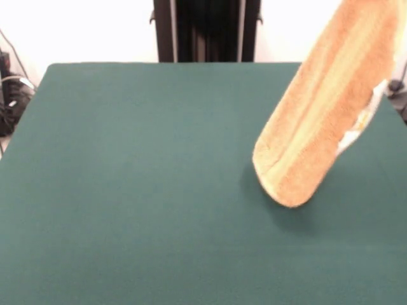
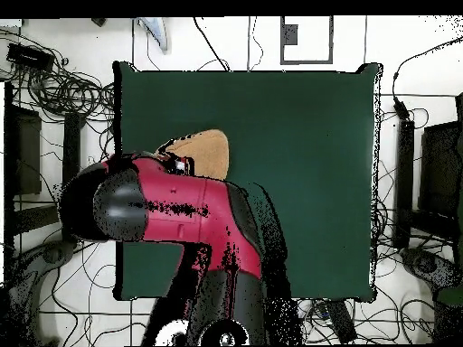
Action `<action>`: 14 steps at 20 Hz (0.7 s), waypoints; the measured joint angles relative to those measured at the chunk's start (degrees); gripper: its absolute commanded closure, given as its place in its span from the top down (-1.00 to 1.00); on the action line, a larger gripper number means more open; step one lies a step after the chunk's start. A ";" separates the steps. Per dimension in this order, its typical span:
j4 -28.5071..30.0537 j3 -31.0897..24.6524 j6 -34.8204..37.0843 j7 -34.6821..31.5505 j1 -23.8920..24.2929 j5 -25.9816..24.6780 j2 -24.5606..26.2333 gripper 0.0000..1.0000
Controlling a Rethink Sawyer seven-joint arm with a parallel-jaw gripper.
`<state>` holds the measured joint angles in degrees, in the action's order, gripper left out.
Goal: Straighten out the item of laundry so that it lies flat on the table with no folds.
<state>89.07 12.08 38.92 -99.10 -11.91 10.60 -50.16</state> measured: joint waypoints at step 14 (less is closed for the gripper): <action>1.01 2.78 -12.63 -14.42 -11.34 5.68 11.86 -1.00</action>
<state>90.07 14.85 26.29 -113.52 -23.25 16.29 -38.30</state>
